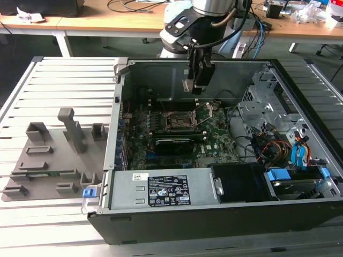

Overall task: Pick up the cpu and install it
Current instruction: 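Place the cpu into insertion slot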

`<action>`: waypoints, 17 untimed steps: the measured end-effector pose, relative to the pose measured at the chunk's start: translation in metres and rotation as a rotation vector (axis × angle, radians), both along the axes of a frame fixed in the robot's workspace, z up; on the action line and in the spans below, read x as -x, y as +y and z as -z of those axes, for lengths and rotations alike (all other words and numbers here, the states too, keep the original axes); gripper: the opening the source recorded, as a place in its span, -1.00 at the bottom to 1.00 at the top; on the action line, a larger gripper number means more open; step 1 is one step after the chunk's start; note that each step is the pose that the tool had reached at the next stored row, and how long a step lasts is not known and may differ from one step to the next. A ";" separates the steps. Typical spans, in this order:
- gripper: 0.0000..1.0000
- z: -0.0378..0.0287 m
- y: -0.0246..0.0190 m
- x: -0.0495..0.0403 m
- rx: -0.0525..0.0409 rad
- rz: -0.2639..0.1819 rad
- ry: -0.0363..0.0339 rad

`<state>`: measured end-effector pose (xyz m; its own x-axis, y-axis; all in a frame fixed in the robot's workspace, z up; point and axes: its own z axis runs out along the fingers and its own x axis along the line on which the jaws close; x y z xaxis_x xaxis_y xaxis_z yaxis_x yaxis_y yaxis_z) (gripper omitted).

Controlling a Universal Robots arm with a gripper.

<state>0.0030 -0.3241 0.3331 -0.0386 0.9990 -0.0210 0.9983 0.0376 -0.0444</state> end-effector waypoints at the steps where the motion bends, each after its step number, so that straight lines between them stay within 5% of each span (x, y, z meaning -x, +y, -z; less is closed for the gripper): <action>1: 0.09 0.0000 0.0000 0.0000 -0.0035 0.004 0.0001; 3: 0.09 0.0003 0.0000 -0.0001 -0.0054 0.006 -0.0116; 17: 0.09 0.0106 0.0000 0.0017 -0.0052 0.006 -0.0118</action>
